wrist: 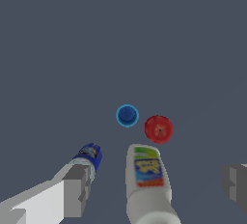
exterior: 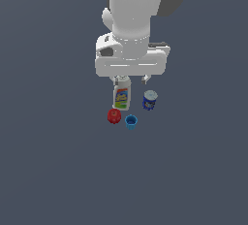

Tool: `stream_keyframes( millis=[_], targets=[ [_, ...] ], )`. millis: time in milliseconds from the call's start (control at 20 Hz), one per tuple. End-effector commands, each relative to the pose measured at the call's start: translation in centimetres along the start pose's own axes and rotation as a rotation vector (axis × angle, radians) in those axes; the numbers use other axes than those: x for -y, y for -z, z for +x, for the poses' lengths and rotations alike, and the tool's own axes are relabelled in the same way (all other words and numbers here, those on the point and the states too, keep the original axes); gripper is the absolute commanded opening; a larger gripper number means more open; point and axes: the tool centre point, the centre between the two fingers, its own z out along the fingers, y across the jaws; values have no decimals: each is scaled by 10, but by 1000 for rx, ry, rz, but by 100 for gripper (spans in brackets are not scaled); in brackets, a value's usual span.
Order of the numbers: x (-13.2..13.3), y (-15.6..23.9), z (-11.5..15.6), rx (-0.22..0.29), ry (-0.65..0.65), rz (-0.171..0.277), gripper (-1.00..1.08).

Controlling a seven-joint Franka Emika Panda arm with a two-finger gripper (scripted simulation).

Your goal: Pick up a designated object from a clutter of objects.

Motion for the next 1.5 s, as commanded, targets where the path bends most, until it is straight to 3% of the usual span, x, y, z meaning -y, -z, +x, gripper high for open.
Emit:
stream_keyframes(
  millis=[0,550,1000,1450],
  targets=[
    [0,0,0,0,0,0,100],
    [-36,10,4,-25,-42,-7,100],
    [-19,-10,1,-23,20,-10,100],
    [27,-68,-19,-20,208,-20,100]
  ],
)
